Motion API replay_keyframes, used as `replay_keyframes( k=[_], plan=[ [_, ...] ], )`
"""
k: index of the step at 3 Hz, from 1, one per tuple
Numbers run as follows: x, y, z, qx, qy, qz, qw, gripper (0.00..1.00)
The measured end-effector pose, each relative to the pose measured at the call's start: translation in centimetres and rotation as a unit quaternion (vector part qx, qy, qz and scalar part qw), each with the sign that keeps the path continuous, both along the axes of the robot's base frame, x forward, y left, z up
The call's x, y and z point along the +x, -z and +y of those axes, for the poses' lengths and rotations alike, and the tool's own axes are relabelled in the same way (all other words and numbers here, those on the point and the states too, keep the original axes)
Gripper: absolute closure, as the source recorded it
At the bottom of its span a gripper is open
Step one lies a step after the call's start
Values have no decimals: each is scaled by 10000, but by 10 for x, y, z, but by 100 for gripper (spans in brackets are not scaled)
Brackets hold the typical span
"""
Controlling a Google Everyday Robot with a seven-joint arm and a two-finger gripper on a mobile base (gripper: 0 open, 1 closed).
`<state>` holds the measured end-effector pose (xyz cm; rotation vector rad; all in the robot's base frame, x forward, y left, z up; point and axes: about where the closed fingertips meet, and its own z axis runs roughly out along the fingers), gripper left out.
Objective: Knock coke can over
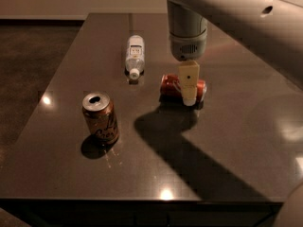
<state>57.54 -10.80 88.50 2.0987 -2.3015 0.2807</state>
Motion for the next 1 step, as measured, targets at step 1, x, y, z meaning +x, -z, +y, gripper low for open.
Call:
replay_keyframes(
  k=[1],
  plan=[
    [5,0,3,59,-19,-106,9999,0]
  ],
)
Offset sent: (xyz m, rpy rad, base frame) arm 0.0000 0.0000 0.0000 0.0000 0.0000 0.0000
